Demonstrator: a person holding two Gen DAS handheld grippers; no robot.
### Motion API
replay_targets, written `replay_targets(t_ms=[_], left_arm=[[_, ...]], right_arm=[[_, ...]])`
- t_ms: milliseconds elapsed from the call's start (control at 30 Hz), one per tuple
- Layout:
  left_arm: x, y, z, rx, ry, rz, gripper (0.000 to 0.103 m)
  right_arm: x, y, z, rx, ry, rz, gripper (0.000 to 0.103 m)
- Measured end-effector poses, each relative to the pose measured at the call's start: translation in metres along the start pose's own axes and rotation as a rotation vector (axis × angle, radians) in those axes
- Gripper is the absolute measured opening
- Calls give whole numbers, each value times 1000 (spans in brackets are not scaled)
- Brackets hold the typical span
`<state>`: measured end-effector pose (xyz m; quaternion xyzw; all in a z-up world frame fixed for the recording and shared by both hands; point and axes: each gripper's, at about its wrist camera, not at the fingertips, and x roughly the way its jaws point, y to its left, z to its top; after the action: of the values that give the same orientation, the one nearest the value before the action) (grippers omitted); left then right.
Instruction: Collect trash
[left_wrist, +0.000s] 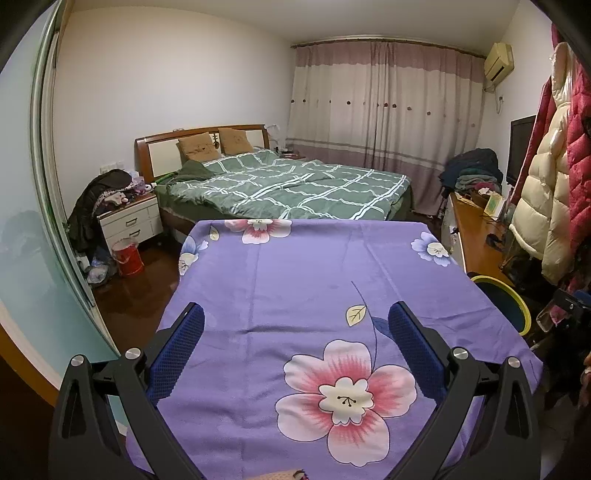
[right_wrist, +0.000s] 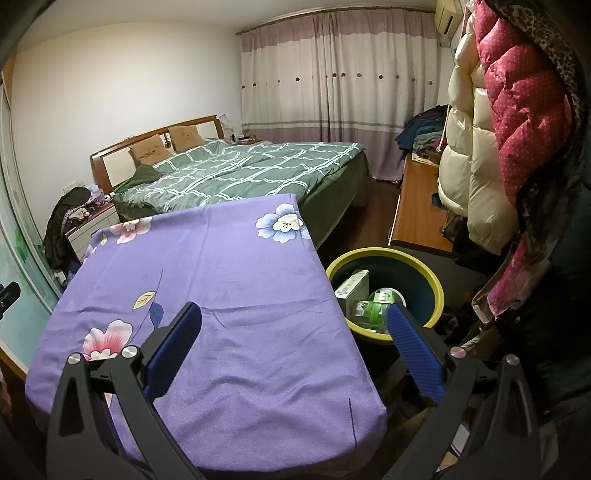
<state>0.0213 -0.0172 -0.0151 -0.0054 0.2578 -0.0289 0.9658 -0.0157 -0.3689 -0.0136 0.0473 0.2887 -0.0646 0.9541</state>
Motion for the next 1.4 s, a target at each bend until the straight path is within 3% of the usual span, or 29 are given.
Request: replay_targets(t_ms=[1400], left_arm=[[-2, 2, 2, 13, 6, 13, 98]], right_arm=[[8, 6, -2, -1, 12, 11, 96]])
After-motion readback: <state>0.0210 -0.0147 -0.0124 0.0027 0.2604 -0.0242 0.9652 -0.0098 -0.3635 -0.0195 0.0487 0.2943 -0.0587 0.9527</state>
